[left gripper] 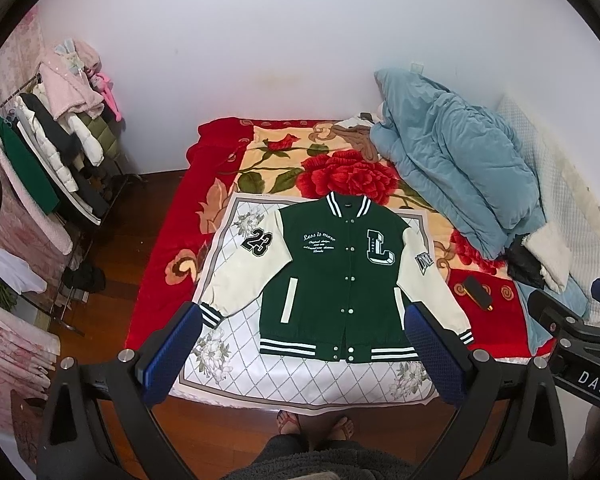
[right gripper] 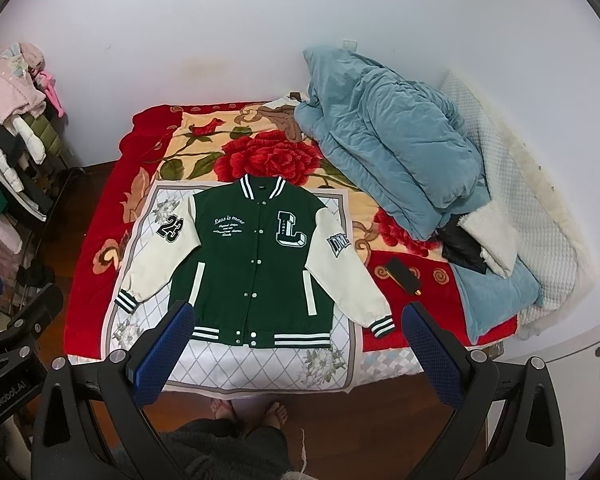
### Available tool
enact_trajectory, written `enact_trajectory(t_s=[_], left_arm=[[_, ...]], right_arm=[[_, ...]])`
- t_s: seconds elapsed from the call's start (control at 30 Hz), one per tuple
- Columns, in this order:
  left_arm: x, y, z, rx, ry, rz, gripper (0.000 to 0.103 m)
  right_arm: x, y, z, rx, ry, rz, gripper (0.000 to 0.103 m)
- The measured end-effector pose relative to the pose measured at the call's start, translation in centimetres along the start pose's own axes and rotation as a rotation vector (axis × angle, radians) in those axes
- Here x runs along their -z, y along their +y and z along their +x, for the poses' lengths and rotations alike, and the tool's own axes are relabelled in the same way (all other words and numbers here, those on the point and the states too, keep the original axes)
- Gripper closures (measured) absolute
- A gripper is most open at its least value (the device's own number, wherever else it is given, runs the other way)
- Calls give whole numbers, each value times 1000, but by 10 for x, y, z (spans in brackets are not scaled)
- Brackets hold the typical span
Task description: Fold large clothes
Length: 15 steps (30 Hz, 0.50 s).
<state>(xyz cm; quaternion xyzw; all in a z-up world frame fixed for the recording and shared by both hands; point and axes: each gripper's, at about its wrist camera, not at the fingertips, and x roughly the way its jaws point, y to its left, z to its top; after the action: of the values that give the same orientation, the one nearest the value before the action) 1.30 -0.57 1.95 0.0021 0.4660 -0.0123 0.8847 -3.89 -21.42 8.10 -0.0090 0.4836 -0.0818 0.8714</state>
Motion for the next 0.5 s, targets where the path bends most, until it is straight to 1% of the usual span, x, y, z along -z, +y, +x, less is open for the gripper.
enact_trajectory(t_s=[0.13,0.23,0.33,0.4,0.5], left_arm=[[-11,1,2,3,-8,1,0],[-13,7,-3,7,-12,3,0],[-12,7,-3,10,-14,3,0],[-4,7,-5,12,-18,6,0],[-6,7,-3,17,-23,10,0]], right_arm=[[-2,1,-1,1,0,-1,0],[-4,0,-1,0,2,1,0],[-1,0,-1,2,-1,-2,0],[-6,2,-3,3,-1,-1,0],[-8,5,-6,9,-2,1,0]])
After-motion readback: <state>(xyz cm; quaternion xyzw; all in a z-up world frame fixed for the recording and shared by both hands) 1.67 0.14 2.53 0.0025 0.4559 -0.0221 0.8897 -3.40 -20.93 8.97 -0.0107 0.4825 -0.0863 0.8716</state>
